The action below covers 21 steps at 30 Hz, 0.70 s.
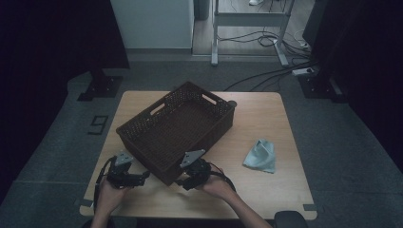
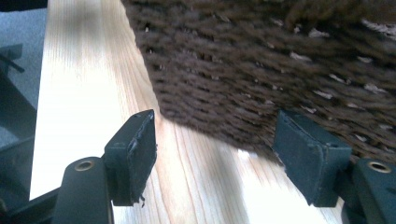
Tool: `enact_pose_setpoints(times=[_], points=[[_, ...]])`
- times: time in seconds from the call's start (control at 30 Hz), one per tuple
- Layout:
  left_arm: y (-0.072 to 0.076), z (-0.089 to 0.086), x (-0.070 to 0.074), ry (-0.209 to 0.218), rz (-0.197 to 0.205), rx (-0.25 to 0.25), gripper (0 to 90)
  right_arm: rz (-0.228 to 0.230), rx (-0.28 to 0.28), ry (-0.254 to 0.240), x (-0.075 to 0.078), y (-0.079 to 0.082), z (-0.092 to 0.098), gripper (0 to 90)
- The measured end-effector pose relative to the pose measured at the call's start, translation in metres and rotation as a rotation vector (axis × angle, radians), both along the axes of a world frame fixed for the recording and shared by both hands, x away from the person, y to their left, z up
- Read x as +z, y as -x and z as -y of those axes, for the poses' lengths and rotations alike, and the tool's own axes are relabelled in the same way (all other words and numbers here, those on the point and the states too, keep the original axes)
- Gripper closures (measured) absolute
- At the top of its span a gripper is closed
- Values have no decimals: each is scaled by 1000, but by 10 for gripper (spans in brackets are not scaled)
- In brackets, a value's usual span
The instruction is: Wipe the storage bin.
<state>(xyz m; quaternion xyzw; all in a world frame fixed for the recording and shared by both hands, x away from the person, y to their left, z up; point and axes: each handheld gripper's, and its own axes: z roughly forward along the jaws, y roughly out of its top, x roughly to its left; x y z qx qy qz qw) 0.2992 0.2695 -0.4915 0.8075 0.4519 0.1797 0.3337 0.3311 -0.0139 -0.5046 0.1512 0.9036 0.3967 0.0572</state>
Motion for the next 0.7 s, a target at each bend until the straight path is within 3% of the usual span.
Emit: enact_pose_setpoints(times=[0.2, 0.4, 0.7], points=[[-1, 4, -1, -13, -2, -16, 90, -1, -56, 30, 2, -7, 29, 282], [-2, 13, 1, -21, 4, -44, 118, -11, -168, 55, 6, -18, 72, 278], [-2, 20, 5, -6, 15, -83, 146, 23, -347, 85, 12, -31, 140, 274]])
